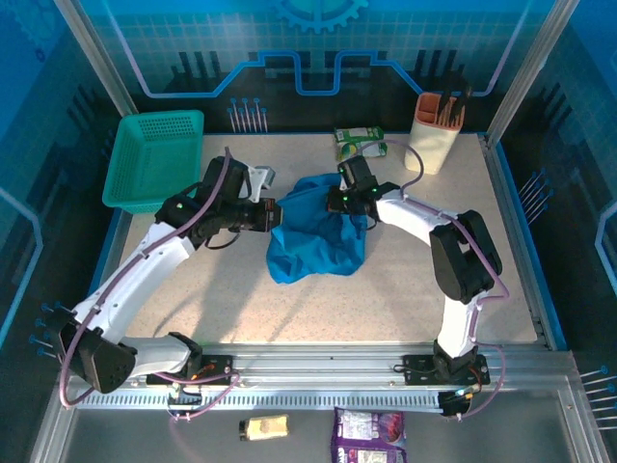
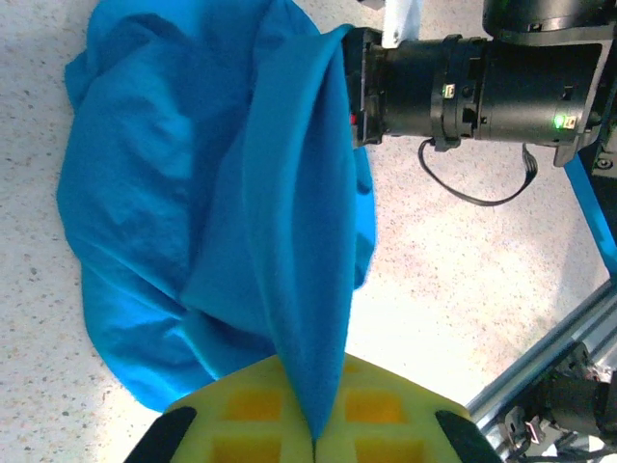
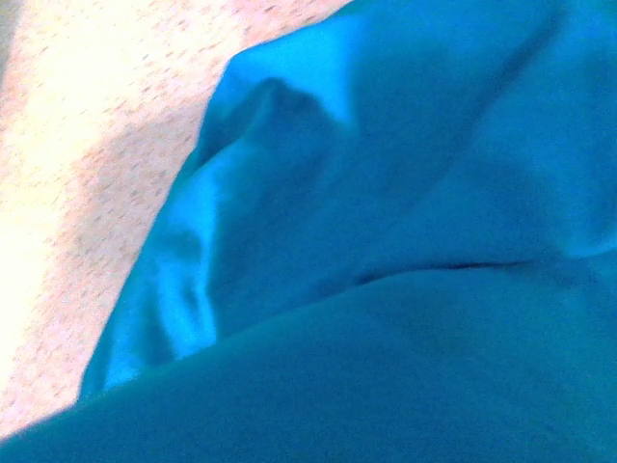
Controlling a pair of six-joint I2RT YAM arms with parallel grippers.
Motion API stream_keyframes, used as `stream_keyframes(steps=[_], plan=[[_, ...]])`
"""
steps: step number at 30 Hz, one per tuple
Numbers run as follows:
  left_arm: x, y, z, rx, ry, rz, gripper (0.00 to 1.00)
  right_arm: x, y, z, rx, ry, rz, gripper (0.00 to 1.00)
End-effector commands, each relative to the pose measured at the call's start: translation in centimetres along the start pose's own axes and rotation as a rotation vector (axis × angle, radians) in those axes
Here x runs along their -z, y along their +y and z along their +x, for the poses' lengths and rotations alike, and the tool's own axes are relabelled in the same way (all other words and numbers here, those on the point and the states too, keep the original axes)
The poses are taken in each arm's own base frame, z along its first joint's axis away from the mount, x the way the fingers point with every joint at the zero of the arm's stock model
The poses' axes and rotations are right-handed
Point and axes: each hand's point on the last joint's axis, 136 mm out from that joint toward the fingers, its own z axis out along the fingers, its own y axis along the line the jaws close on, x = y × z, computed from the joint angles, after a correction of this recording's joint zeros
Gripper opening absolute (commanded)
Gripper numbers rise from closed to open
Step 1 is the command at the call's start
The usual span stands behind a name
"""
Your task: Fold the inside-out t-shirt
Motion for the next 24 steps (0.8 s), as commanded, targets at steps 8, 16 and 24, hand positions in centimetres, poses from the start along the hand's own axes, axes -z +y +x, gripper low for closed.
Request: stream_keyframes(steps=[8,16,24], plan=[[-2.5,4.7,1.2,0.027,0.045,-0.188,0.0,1.0,0.1,5.6,0.074,0.15,0.012,0.2],[-2.6,5.9,0.7,0.022,0.027,-0.218,0.0,-0.9,1.1,9.1,0.043,0.21,0.072,0.34],[-1.5,5.8,-0.3,0.019,-0.013,-0.22,0.0,-4.1,0.1,8.1,0.053,0.212,0.186,0.52]])
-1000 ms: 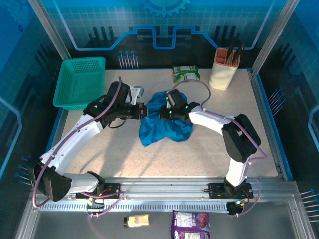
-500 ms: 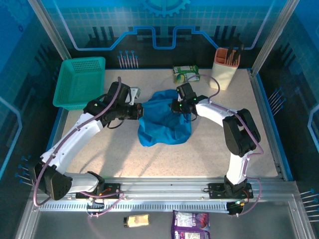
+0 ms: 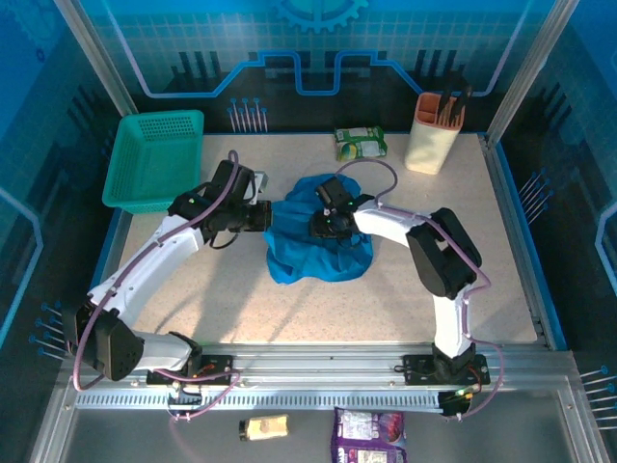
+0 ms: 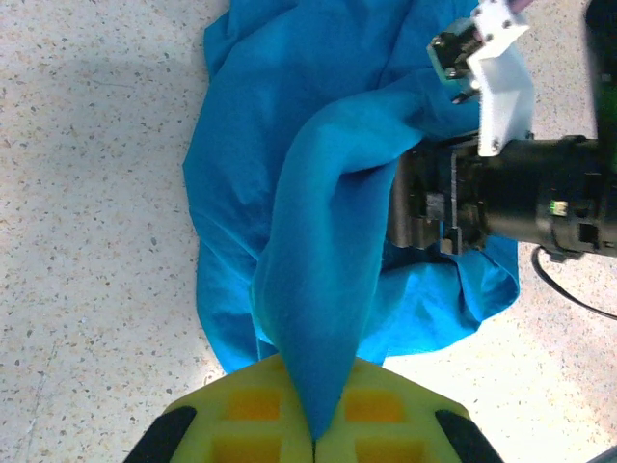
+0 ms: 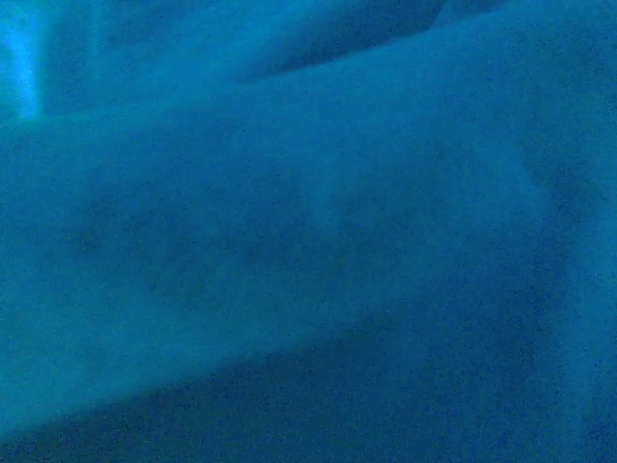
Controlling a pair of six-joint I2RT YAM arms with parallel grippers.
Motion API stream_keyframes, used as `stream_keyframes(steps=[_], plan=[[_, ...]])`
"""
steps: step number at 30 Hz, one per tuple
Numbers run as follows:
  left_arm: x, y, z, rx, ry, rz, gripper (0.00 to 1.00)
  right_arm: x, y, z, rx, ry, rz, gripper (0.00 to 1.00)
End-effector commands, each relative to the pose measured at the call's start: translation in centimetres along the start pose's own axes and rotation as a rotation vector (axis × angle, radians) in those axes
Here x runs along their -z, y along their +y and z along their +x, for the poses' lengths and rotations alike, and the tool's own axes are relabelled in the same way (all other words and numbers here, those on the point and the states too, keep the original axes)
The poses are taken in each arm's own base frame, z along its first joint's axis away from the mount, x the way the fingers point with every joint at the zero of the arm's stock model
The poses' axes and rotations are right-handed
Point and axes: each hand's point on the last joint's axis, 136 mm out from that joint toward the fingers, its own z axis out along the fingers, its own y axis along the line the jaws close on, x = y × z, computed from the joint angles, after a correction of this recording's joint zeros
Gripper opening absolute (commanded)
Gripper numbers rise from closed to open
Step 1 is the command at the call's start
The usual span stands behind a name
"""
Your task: Fold the inside-out t-shirt
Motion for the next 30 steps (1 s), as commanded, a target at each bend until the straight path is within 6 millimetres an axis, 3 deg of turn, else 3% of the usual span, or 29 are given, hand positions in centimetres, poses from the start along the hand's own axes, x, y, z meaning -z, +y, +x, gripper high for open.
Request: stream_keyframes(steps=[1,5,9,11,17,20,25,28,30], plan=[[1.4,0.2,-1.3,-0.021,-0.059,-0.006,0.0,-1.1,-1.1,-0.3,-0.002,0.021,0.089,0.53],[1.6,0.7,-1.7,-0.017,-0.078,-0.017,0.0,-2.2,-2.1,0.5,0.028,0.053,0.144,0.49],[1.1,1.8,-2.6,0.022,-0.104,-0.025,0.0,-1.2,-2.9,0.6,0.094,0.054,0.162,0.1],[1.1,2.3,-3.6,0.04,-0.129,-0.024,0.0,0.6,-3.1,0.4,0.121,0.046,0.154,0.02],[0.2,5.3,-5.6,0.077,-0.151,-0.081,0.0,9.1,-3.4,0.2,0.186,0.05,0.057,0.0],[-1.1,7.4,-5.4,0.102,-0.118,-0.13,0.0,14.8,-3.8,-0.4,0.203,0.03,0.004,0.0],[-3.4,10.2,-3.1,0.158,-0.044,-0.19,0.0,23.4,-4.5,-2.5,0.227,-0.077,-0.006,0.0],[-5.0,10.9,-0.9,0.192,0.018,-0.192,0.0,26.8,-3.2,-3.3,0.246,-0.124,-0.058,0.0],[-5.9,10.8,0.6,0.215,0.058,-0.171,0.0,27.3,-1.7,-3.2,0.259,-0.116,-0.12,0.0]])
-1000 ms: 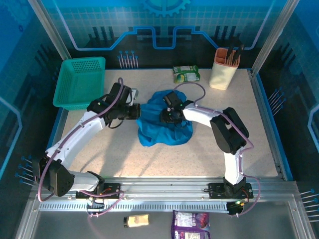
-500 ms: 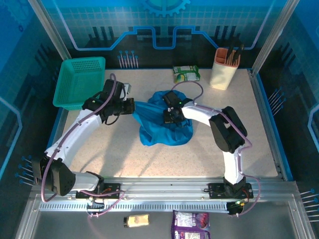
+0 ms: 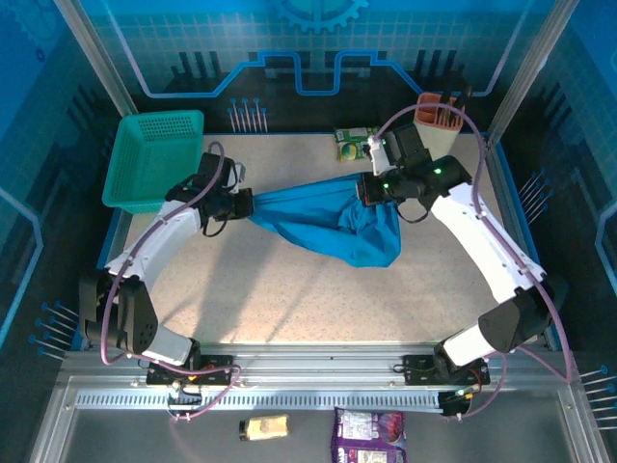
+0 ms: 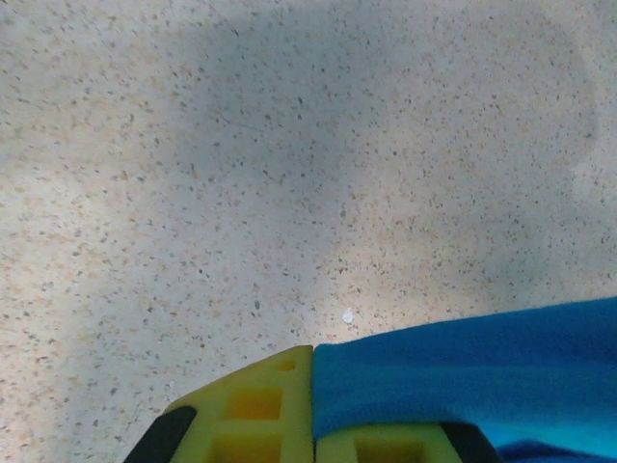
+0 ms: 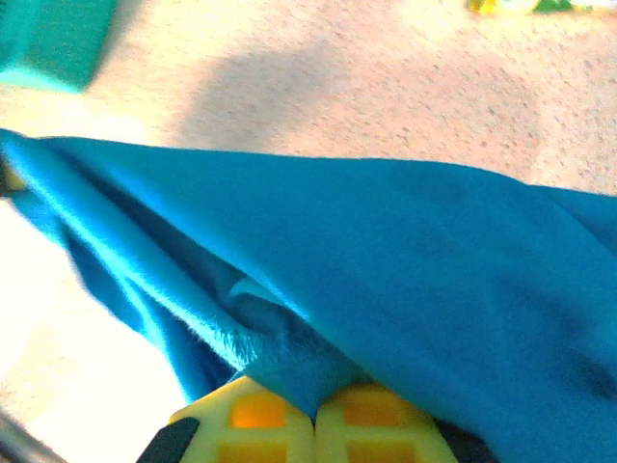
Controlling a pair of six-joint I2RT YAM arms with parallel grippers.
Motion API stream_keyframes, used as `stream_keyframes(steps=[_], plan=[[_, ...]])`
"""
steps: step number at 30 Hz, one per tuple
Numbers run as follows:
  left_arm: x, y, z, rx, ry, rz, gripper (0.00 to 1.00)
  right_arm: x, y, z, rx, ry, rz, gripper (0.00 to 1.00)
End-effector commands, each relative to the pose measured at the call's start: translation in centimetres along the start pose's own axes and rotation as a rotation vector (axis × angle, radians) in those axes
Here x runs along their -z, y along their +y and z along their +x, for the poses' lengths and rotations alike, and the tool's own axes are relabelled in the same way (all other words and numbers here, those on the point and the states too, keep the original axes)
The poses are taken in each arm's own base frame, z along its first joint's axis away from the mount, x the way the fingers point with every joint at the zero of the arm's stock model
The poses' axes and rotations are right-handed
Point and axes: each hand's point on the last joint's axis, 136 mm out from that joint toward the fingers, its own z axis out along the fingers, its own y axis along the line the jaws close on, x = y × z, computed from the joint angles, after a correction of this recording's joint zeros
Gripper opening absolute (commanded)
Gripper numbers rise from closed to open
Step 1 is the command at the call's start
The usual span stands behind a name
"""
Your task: Fold the inside-out t-shirt
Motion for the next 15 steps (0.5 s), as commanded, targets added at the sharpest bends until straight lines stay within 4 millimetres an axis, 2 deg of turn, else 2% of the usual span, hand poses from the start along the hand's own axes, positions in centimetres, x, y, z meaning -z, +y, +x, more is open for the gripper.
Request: stream_keyframes(steps=[1,3,4,6,7,8,10,12,15], plan=[[-2.1,3.1,3.3,0.067,0.1,-0.079,0.0,1.4,0.9,1.5,0.017,0.078,-0.041,0.0],[-2.7,2.8,4.5,0.079,0.134,-0.054,0.0,0.2,2.8,2.0,0.028,0.109,-0.106,0.0],[-2.8,2.4,4.9,0.082,0.142,-0.04,0.04,-0.9,3.8,2.6,0.027,0.136,-0.146,0.0],[-2.4,1.4,5.1,0.071,0.133,-0.022,0.25,-3.1,5.1,3.7,0.003,0.192,-0.194,0.02],[-1.9,0.8,4.9,0.063,0.119,-0.01,0.37,-4.1,5.6,4.2,-0.007,0.216,-0.209,0.15],[-1.4,0.2,4.8,0.061,0.107,0.002,0.43,-4.7,5.7,4.6,-0.01,0.228,-0.205,0.24],[-0.3,-1.3,4.3,0.053,0.079,0.04,0.5,-5.4,5.0,4.7,-0.014,0.219,-0.153,0.34],[0.4,-2.8,4.2,0.042,0.071,0.074,0.51,-5.9,3.2,5.1,-0.024,0.213,-0.073,0.36],[0.9,-6.3,4.9,-0.003,0.09,0.149,0.5,-6.6,0.8,6.7,-0.039,0.241,0.019,0.37]])
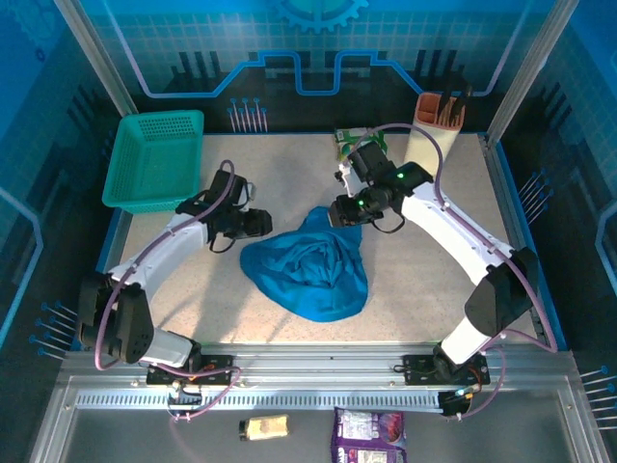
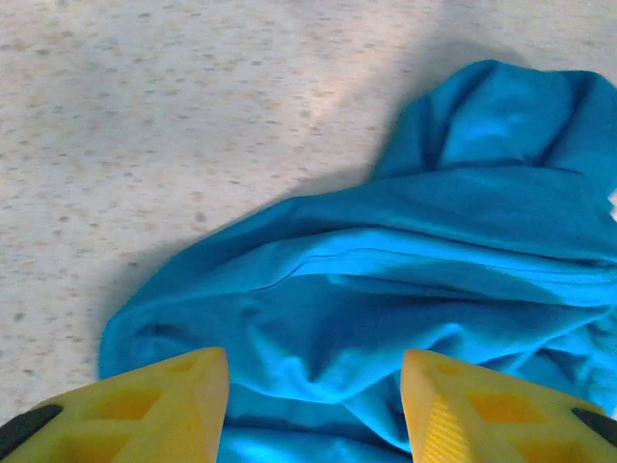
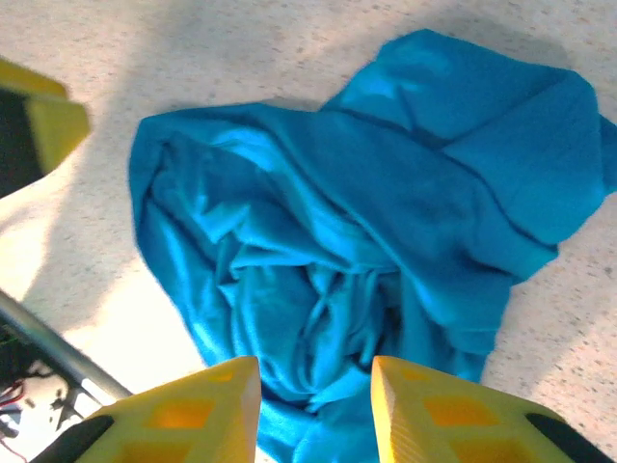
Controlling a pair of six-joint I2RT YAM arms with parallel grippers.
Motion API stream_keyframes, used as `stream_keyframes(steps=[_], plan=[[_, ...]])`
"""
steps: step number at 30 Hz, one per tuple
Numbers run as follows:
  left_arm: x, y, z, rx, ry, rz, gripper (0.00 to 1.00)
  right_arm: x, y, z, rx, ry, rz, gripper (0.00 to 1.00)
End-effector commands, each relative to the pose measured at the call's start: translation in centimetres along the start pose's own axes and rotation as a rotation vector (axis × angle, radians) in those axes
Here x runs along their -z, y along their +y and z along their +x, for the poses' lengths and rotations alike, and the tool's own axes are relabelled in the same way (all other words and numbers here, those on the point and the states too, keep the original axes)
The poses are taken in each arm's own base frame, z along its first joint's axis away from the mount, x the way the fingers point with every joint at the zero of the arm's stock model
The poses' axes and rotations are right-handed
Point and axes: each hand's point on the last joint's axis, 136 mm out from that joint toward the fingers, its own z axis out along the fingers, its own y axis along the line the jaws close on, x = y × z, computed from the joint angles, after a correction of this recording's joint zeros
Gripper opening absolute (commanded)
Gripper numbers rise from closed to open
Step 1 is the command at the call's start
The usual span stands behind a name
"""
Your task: Fold the inside-out t-shirt
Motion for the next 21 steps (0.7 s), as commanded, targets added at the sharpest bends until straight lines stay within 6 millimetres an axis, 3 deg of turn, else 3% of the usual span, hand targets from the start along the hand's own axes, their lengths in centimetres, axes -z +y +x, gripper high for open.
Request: stream_keyframes(steps=[1,7,10,14,19,21], plan=[[1.1,-4.7,0.3,-0.03,0.009,0.113,0.5,-0.4,-2.5,1.1,-0.039,-0.003,0.092,0.38],[-1.7,-11.9,3.6,-0.141,0.097,0.18,0.48,-4.5,-5.2,5.1,-0.083,0.099,0.154,0.47],[-3.7,-14.2,5.0,-0.21,0.134,0.143,0.47,-6.4,-6.1,6.5,-0.111,0.115,0.159,0.5],[-5.9,-15.4,6.7,-0.324,0.151,0.043,0.48,-9.0,-7.1,7.8,-0.185,0.126,0.114,0.5],[-9.0,-14.2,7.8,-0.387,0.197,-0.069,0.48,-11.5,-7.5,7.6,-0.301,0.073,-0.029,0.48],[-9.6,-13.7,8.2,-0.403,0.216,-0.092,0.36,-12.3,-8.1,7.7,-0.339,0.07,-0.053,0.44]])
